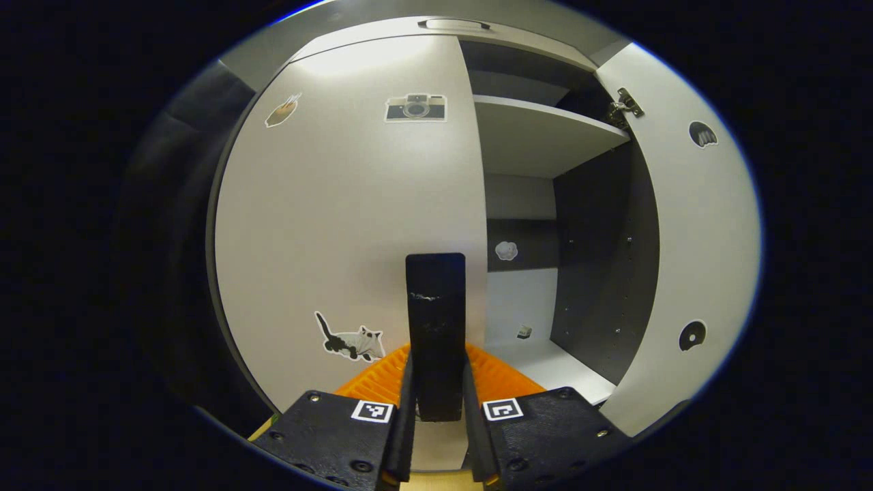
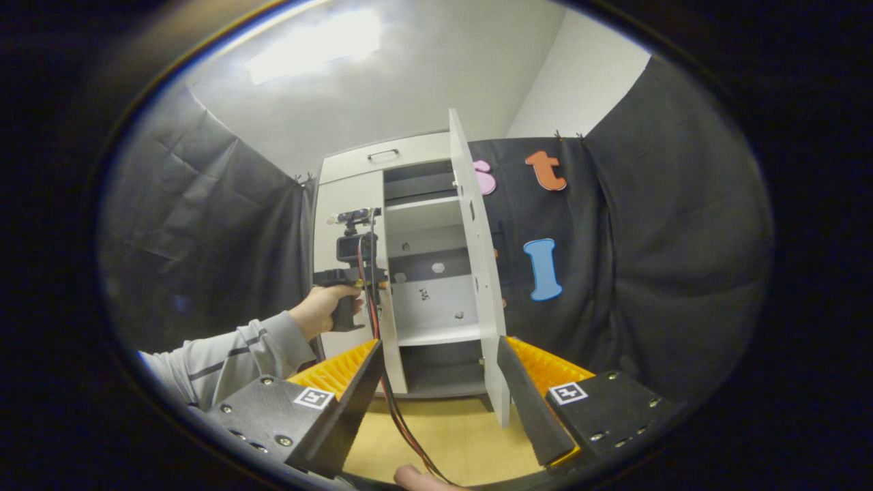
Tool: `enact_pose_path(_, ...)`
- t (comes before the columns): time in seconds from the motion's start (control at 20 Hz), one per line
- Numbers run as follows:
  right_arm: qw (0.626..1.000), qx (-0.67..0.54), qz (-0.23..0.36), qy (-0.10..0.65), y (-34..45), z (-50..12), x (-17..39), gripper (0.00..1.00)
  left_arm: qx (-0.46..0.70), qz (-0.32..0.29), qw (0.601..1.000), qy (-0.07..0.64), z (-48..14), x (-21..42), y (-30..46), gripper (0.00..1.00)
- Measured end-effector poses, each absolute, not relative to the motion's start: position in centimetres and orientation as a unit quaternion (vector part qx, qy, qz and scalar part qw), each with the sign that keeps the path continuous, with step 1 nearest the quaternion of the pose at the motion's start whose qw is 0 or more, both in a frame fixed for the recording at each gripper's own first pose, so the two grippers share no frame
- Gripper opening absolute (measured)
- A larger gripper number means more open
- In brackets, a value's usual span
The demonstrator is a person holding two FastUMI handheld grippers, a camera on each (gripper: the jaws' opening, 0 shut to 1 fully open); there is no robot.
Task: Open the right door of the double-door shoe cabinet with the right hand, and open the left door with the left hand.
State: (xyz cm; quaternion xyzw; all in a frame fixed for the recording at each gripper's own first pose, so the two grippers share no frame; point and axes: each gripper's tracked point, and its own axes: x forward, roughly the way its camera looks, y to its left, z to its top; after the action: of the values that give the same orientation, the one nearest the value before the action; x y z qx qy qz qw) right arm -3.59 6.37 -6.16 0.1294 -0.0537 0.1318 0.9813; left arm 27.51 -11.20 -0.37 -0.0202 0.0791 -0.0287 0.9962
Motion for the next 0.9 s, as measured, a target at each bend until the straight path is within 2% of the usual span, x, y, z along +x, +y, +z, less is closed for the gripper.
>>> enact_pose_path(0.3,0.984,0.123,0.121,-0.039,6.4,-6.8,-3.5,0.98,-0.008,-0.043,0.994,0.099,-0.7,26.9,-11.1,0.24)
enact_pose_path(0.35,0.985,0.121,0.117,-0.042,6.2,-6.8,-3.3,0.94,-0.004,-0.048,0.993,0.106,-0.7,26.7,-11.1,0.24)
enact_pose_path(0.5,0.988,0.109,0.095,-0.048,5.3,-6.8,-3.0,0.99,-0.015,-0.063,0.991,0.118,-0.8,26.2,-10.9,0.23)
enact_pose_path(0.55,0.989,0.106,0.095,-0.048,5.5,-6.5,-3.2,0.94,-0.014,-0.067,0.991,0.119,-0.7,25.9,-10.8,0.23)
enact_pose_path(0.6,0.989,0.104,0.096,-0.046,6.1,-6.4,-3.2,0.94,-0.015,-0.072,0.99,0.119,-0.6,25.7,-10.7,0.23)
enact_pose_path(0.65,0.989,0.104,0.096,-0.044,6.3,-6.4,-3.3,0.98,-0.016,-0.078,0.989,0.122,-0.8,25.7,-10.6,0.23)
enact_pose_path(0.85,0.989,0.103,0.098,-0.041,6.9,-6.6,-3.2,0.98,-0.017,-0.097,0.988,0.123,-0.8,25.4,-10.3,0.23)
enact_pose_path(0.9,0.989,0.104,0.1,-0.043,6.9,-6.5,-3.0,0.94,-0.019,-0.1,0.987,0.124,-0.8,25.3,-10.2,0.23)
